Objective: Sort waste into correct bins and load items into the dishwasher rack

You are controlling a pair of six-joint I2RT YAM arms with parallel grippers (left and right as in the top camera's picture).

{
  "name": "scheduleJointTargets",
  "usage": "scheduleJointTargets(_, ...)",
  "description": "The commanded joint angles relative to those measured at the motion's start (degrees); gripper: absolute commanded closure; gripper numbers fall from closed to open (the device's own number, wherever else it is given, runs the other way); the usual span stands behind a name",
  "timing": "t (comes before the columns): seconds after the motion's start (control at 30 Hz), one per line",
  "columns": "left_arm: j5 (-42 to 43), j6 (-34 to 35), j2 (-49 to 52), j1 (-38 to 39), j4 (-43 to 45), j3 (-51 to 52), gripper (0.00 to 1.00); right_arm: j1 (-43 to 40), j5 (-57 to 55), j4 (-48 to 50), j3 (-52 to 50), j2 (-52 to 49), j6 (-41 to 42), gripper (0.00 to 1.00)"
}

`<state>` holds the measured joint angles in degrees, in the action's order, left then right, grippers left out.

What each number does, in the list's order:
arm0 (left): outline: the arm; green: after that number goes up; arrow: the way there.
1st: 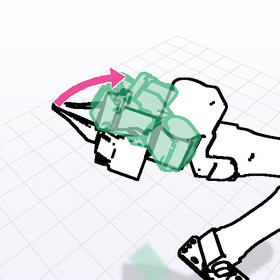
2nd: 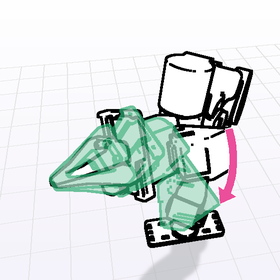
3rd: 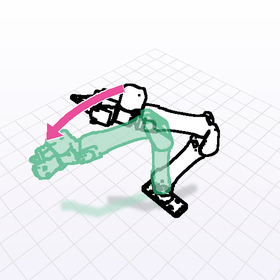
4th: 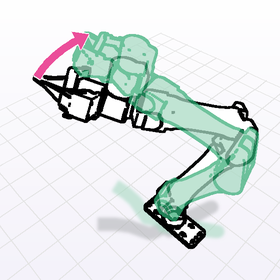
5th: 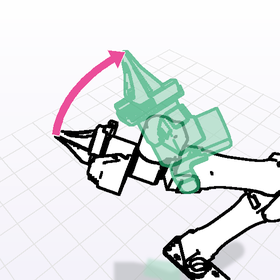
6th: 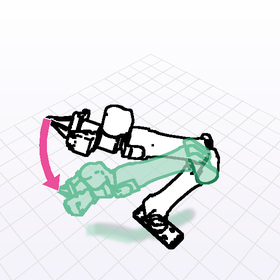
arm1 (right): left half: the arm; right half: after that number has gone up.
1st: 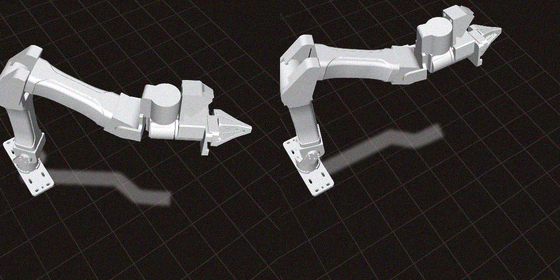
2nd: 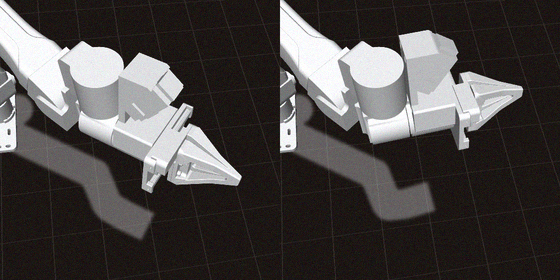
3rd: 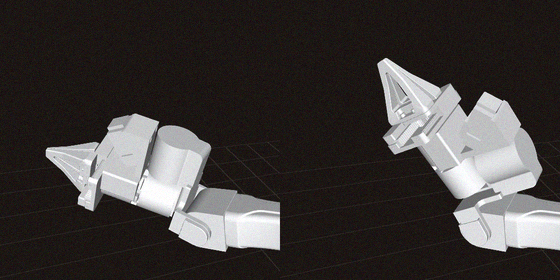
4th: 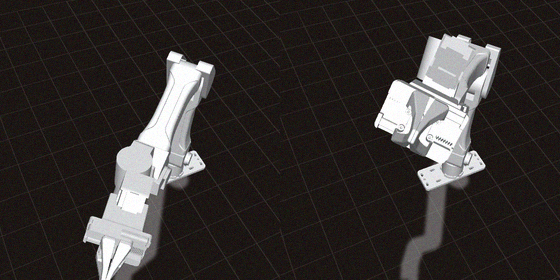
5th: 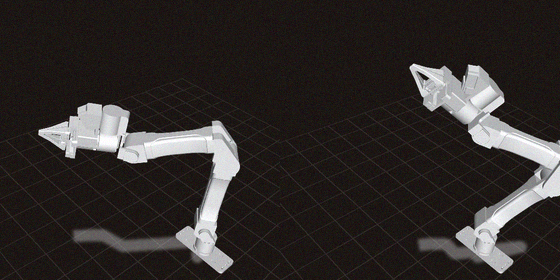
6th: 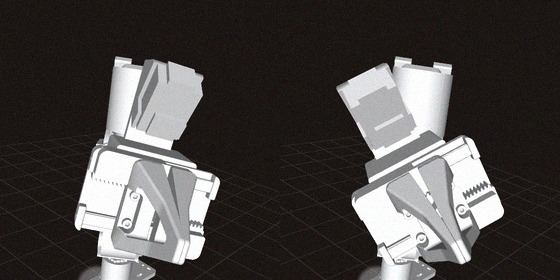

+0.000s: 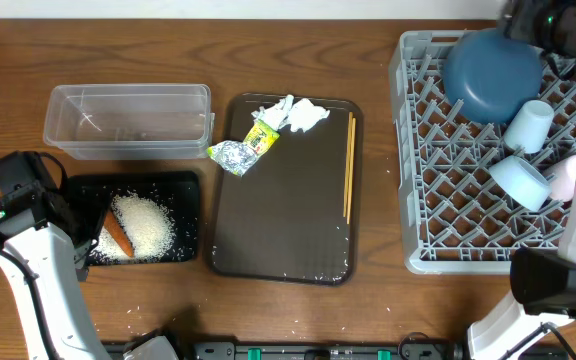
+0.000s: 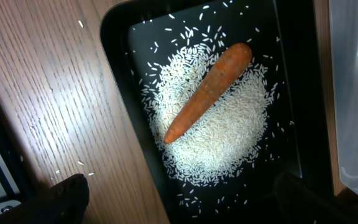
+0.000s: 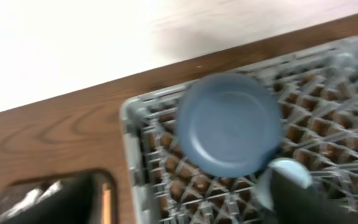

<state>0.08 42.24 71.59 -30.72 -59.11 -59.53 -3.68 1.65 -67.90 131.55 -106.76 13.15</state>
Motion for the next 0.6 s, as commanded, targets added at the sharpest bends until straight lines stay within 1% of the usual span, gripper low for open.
scheduleJointTargets(0.0,-0.07,0.72,0.22,-0.28,-0.20,-0.37,0.02,1.51,9.99,-0.02,0.46,1.97,0.11,0.01)
scheduleJointTargets(0.17,-0.07,0.72,0.22,-0.28,-0.20,-0.37,0.02,1.99,29.99,-0.24,0.42,2.03,0.07,0.01)
scheduleJointTargets(0.23,-0.07,0.72,0.22,-0.28,-0.20,-0.37,0.02,3.43,33.09,-0.17,0.39,1.60,0.07,0.01)
scheduleJointTargets(0.33,-0.07,0.72,0.22,-0.28,-0.20,-0.37,0.02,7.32,30.58,-0.20,0.37,0.59,-1.09,0.01)
scheduleJointTargets(0.47,-0.07,0.72,0.22,-0.28,-0.20,-0.37,0.02,14.84,19.89,-0.26,0.33,-2.23,-1.22,0.01)
scheduleJointTargets(0.57,-0.07,0.72,0.22,-0.28,-0.20,-0.37,0.02,21.33,14.01,1.27,0.33,-6.29,-1.18,0.01)
